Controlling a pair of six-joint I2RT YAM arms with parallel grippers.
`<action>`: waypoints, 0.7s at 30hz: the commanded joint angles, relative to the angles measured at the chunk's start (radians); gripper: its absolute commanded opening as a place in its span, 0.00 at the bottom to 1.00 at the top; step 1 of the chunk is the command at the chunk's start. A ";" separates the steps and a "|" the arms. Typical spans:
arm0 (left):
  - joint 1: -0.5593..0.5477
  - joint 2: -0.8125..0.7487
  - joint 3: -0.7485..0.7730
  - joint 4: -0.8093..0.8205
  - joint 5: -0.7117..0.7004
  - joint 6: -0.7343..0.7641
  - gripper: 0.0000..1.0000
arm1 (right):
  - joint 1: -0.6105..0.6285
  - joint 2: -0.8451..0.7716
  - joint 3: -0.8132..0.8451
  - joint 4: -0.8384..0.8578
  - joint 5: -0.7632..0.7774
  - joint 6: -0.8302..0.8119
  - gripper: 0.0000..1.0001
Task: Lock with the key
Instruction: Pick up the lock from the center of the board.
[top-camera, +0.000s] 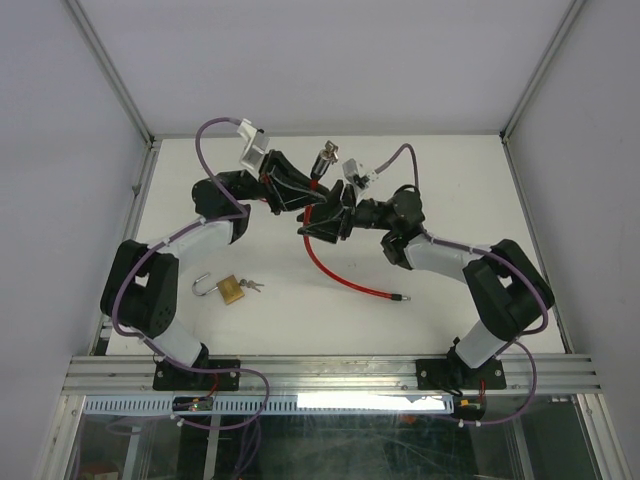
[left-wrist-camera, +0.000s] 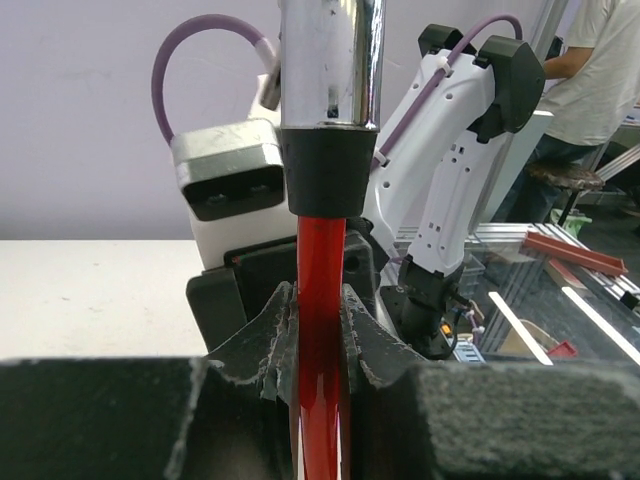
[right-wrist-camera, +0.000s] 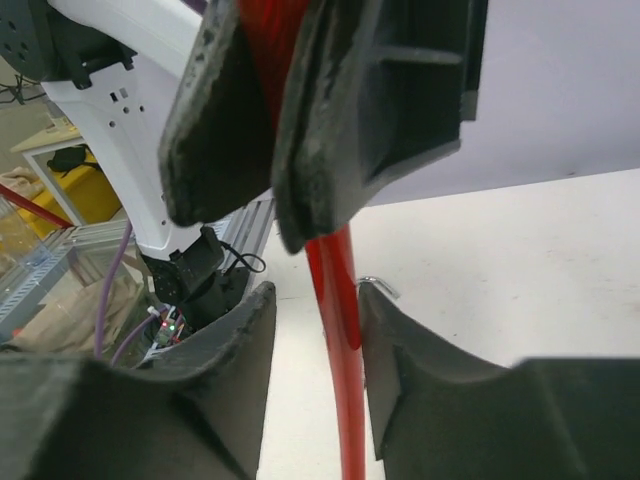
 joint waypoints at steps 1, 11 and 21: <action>-0.019 -0.054 0.005 0.281 -0.070 0.013 0.00 | -0.015 -0.006 0.082 0.053 -0.024 0.047 0.31; -0.019 -0.195 -0.151 0.060 -0.233 0.236 0.53 | -0.077 -0.154 0.202 -0.579 -0.074 -0.131 0.00; -0.157 -0.453 -0.238 -0.584 -0.660 0.677 0.67 | -0.080 -0.261 0.246 -0.907 0.020 -0.456 0.00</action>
